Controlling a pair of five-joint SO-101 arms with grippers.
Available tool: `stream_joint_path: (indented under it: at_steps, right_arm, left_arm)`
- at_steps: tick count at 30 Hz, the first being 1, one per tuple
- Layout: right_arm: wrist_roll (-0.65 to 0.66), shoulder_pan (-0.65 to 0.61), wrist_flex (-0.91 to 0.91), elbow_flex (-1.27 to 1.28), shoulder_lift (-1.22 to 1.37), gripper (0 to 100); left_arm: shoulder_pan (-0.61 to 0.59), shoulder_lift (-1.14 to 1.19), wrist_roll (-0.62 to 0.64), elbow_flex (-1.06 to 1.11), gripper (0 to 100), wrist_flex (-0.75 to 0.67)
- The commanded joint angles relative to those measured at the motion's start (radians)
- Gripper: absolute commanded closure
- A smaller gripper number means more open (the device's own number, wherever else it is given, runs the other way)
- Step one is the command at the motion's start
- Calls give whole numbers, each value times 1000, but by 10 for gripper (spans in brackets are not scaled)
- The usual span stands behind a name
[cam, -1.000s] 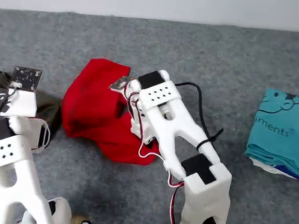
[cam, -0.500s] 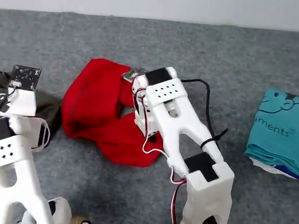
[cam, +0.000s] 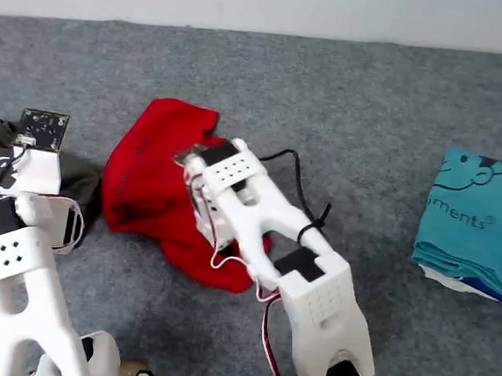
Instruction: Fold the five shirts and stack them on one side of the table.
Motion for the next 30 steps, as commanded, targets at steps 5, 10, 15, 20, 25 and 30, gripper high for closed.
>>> stream_joint_path:
  at_steps: [5, 10, 15, 20, 25, 30]
  right_arm:
    - [-2, 61, 137, -161, -18, 754]
    - [-2, 122, 142, -166, -5, 754]
    - [-2, 111, 120, -167, 67, 757]
    - [-2, 90, 96, -170, 156, 772]
    - [72, 74, 101, -172, 159, 976]
    - [143, 97, 170, -181, 94, 987]
  left_arm:
    - [-2, -28, -9, -5, 863, -18]
    - [-2, -28, -9, -4, 863, -18]
    - [-2, -28, -9, -4, 863, -18]
    - [-2, -28, -9, -4, 863, -18]
    - [-2, -28, -9, -4, 863, -18]
    - [-2, -28, -9, -4, 863, -17]
